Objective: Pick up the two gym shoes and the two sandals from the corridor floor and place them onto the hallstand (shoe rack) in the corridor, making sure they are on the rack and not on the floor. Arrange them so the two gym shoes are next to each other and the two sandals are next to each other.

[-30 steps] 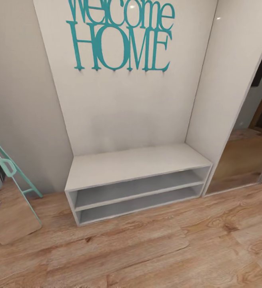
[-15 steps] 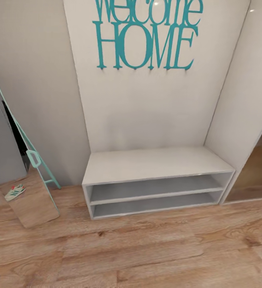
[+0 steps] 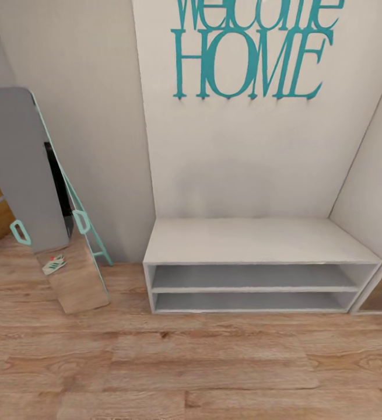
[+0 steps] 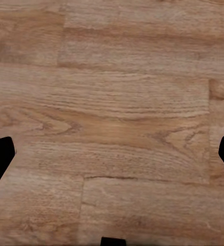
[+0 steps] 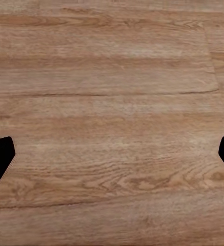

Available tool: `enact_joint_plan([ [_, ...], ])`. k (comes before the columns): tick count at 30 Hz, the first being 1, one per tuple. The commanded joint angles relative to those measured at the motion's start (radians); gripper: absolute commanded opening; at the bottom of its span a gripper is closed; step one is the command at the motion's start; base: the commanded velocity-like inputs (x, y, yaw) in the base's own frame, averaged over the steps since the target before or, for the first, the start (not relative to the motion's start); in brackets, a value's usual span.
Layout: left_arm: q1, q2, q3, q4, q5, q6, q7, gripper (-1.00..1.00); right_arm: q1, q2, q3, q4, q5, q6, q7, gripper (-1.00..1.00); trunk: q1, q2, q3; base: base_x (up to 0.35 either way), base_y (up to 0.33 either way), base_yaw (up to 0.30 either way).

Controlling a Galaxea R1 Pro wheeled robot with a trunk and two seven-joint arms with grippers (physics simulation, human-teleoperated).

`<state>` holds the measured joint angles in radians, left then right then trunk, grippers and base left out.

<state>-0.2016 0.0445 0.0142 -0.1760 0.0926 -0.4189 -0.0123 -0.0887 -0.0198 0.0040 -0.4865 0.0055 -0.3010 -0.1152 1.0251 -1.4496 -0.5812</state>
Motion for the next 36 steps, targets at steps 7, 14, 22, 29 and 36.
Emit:
enact_joint_plan([
  [7,-0.001,0.000,0.000,0.001,0.007,-0.003,-0.002,1.00,0.000,0.000,0.001,0.000,0.001,-0.003,-0.003,1.00,0.000,0.000,-0.003,0.000,0.000,0.270],
  [14,-0.001,0.000,0.000,0.001,0.008,-0.003,-0.002,1.00,0.000,0.001,0.001,0.000,0.001,-0.003,-0.003,1.00,0.000,0.000,-0.004,0.000,0.000,0.277],
  [22,-0.001,-0.001,-0.001,0.001,0.009,-0.003,-0.002,1.00,0.000,0.001,0.001,0.000,0.001,-0.003,-0.003,1.00,0.000,0.000,-0.004,0.000,0.000,0.279],
  [29,-0.001,-0.002,0.000,0.001,0.009,-0.003,-0.002,1.00,0.000,0.001,0.002,0.000,0.001,-0.003,-0.003,1.00,0.000,0.000,-0.004,0.000,0.000,0.279],
  [36,-0.001,-0.002,0.000,0.000,0.010,-0.003,-0.002,1.00,0.000,0.001,0.002,0.000,0.001,-0.003,-0.003,1.00,0.000,0.000,-0.004,0.000,0.000,0.279],
])
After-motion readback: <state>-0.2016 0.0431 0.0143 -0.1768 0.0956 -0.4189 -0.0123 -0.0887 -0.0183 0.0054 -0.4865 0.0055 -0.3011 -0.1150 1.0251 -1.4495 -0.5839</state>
